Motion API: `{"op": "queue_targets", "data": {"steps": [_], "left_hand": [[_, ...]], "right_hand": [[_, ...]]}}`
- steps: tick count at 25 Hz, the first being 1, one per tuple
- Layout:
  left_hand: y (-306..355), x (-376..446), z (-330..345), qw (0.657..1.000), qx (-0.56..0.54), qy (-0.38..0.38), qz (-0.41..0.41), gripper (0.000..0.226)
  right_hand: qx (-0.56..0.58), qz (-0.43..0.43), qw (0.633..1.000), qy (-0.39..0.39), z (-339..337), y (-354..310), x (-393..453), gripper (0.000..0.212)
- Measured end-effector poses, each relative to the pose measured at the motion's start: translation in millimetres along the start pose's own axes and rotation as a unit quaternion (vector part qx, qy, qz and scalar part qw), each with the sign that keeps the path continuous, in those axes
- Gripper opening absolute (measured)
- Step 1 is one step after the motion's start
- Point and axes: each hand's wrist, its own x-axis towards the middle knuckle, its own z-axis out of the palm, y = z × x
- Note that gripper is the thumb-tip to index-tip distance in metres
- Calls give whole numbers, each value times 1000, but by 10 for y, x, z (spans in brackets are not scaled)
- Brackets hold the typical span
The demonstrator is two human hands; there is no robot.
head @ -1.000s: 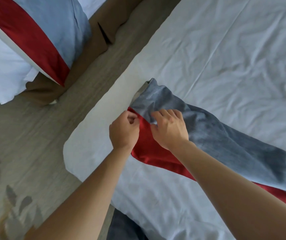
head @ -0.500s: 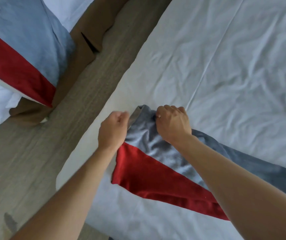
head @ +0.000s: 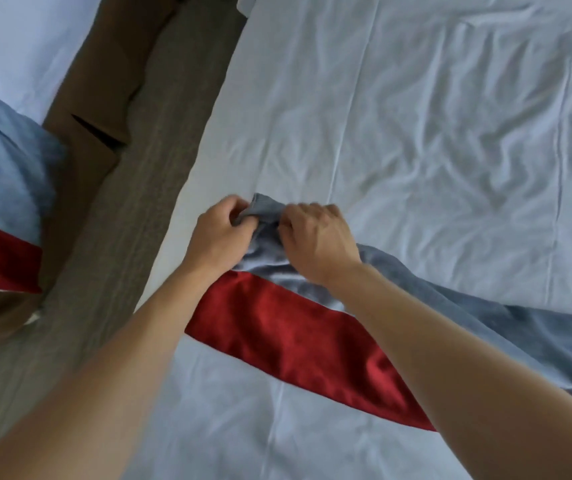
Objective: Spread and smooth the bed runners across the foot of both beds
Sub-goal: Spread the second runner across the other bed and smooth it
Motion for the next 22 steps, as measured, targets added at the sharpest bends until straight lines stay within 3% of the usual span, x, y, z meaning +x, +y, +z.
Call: {"op": "queue_targets", "data": {"steps": [1, 3, 5, 7, 9, 10, 12, 14, 17, 18, 20, 22], "left_hand": [[-62, 20, -18, 998, -18, -28, -49, 31], [-62, 233, -44, 983, -13, -64, -170, 53], [0, 588, -17, 945, 210, -149, -200, 42], [166, 814, 71, 863, 392, -275, -159, 21], [285, 879, 197, 804, 450, -372, -113, 18], [328, 860, 249, 792, 445, -404, -105, 18], [376, 796, 391, 781, 409, -457, -117, 26], [404, 745, 480, 756, 397, -512, -98, 37], [496, 676, 469, 769, 386, -510, -21, 8], [547, 700, 436, 787, 381, -485, -2, 13], [677, 808, 361, 852, 355, -383, 45, 19], [801, 901, 307, 909, 334, -199, 153, 20]], "right_hand": [[16, 8, 1000, -6, 49, 0, -74, 16], [31, 79, 994, 65, 64, 161, -93, 14], [-3, 146, 986, 82, -12, 447, -56, 23], [-32, 179, 982, -57, -116, 786, -91, 27], [-29, 189, 954, -232, -214, 958, -204, 20], [-34, 185, 937, -294, -239, 978, -275, 14], [-45, 169, 918, -356, -253, 963, -406, 8], [-46, 151, 922, -353, -231, 927, -476, 9], [-45, 127, 946, -293, -274, 977, -483, 8], [-46, 129, 956, -259, -318, 1023, -455, 9], [-37, 151, 974, -163, -457, 1147, -350, 10], [-34, 170, 984, -29, -636, 1270, -232, 7]]}}
